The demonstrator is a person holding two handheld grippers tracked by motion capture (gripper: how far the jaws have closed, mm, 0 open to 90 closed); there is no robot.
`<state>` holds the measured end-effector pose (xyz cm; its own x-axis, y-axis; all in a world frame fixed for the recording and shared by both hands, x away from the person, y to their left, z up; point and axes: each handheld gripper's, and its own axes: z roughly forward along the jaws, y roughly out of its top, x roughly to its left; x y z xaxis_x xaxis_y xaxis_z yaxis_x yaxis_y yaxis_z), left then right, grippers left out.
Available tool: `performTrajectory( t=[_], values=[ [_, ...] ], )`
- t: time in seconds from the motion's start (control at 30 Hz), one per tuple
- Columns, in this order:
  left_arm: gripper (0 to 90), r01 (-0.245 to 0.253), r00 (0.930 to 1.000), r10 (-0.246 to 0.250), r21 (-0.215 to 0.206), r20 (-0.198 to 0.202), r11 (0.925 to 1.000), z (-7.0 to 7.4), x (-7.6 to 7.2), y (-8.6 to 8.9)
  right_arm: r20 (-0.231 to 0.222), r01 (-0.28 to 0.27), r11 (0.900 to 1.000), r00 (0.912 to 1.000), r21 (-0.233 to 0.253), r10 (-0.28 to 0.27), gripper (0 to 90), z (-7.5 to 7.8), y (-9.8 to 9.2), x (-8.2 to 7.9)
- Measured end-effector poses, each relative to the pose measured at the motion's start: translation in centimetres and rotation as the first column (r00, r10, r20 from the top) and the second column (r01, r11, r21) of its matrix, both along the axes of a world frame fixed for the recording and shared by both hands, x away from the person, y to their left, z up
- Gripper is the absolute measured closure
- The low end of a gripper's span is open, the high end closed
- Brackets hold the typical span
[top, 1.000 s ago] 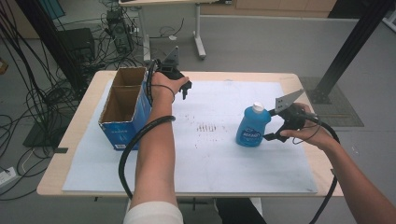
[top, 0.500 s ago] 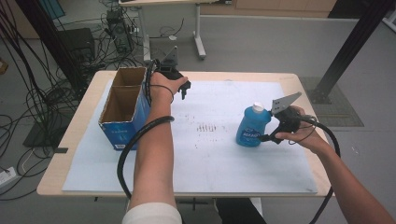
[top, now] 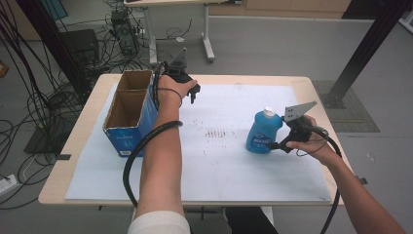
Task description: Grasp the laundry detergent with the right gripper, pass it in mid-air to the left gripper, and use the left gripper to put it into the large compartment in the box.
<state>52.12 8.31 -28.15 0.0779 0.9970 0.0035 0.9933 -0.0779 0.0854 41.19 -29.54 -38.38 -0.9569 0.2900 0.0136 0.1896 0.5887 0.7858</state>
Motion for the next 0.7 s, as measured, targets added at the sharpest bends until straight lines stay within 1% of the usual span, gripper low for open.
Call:
performTrajectory(
  t=[0.17, 0.4, 0.5, 0.7],
  values=[
    [5.8, -0.003, 1.0000, 0.003, 0.000, -0.003, 1.0000, -0.08, -0.01, 0.07, 0.001, -0.009, 1.000, 1.0000, 0.015, 0.009, 2.7, -0.07, 0.26, 0.13],
    [5.8, 0.003, 1.0000, -0.003, 0.001, -0.007, 1.0000, -0.17, 0.02, -0.08, 0.001, -0.018, 1.000, 0.9998, 0.014, 0.018, 2.6, -0.32, 0.48, 0.22],
    [5.8, 0.005, 1.0000, -0.005, 0.002, -0.007, 1.0000, -0.14, 0.03, -0.17, 0.003, -0.018, 1.000, 0.9998, 0.022, 0.018, 2.6, -0.30, 0.51, 0.28],
    [5.8, 0.003, 1.0000, -0.003, 0.005, -0.001, 1.0000, 0.05, 0.07, -0.18, 0.000, -0.027, 0.999, 0.9996, 0.024, 0.027, 2.6, -0.38, 0.75, 0.29]
  ],
)
